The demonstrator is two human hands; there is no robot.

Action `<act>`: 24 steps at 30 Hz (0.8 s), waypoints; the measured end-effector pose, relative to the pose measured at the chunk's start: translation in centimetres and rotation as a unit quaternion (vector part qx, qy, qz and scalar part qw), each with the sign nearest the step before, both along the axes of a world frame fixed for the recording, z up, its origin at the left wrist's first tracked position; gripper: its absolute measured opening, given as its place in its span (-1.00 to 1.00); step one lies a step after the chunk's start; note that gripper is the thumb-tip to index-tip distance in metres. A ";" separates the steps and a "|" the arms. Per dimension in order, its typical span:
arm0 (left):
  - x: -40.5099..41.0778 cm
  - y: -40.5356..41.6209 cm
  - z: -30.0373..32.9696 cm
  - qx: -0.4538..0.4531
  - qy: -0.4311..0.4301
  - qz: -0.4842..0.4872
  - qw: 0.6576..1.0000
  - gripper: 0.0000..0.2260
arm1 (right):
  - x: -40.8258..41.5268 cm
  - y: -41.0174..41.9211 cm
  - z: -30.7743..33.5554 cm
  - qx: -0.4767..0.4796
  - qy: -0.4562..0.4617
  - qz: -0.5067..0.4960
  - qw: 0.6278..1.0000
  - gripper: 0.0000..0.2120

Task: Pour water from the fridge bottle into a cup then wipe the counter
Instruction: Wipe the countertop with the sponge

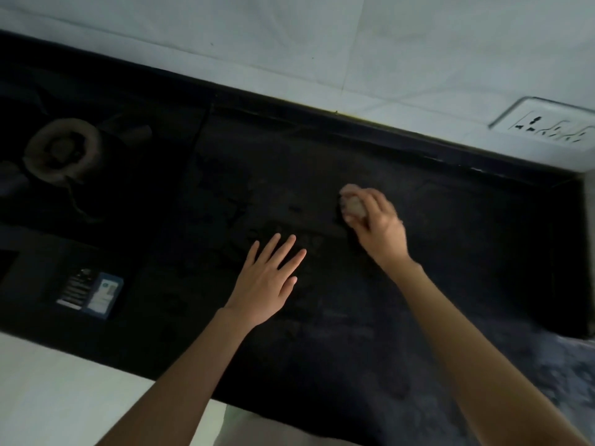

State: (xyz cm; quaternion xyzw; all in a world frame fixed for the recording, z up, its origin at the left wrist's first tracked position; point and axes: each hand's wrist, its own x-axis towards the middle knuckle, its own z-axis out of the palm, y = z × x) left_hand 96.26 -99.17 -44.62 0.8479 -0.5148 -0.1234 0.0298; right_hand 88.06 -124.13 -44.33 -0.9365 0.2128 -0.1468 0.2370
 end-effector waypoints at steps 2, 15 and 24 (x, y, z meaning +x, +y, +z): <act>0.1 0.1 0.1 -0.003 0.006 -0.004 1.000 -0.53 | 2.7 -2.3 0.3 0.009 0.013 -0.069 0.997 -0.58; 6.2 8.7 1.7 0.028 -0.024 0.101 0.994 -0.47 | 7.9 10.2 0.3 0.021 0.006 0.094 0.995 -0.50; 8.3 12.5 0.5 0.015 -0.018 0.053 0.998 -0.51 | 14.2 3.5 1.4 0.034 0.066 -0.125 0.989 -0.55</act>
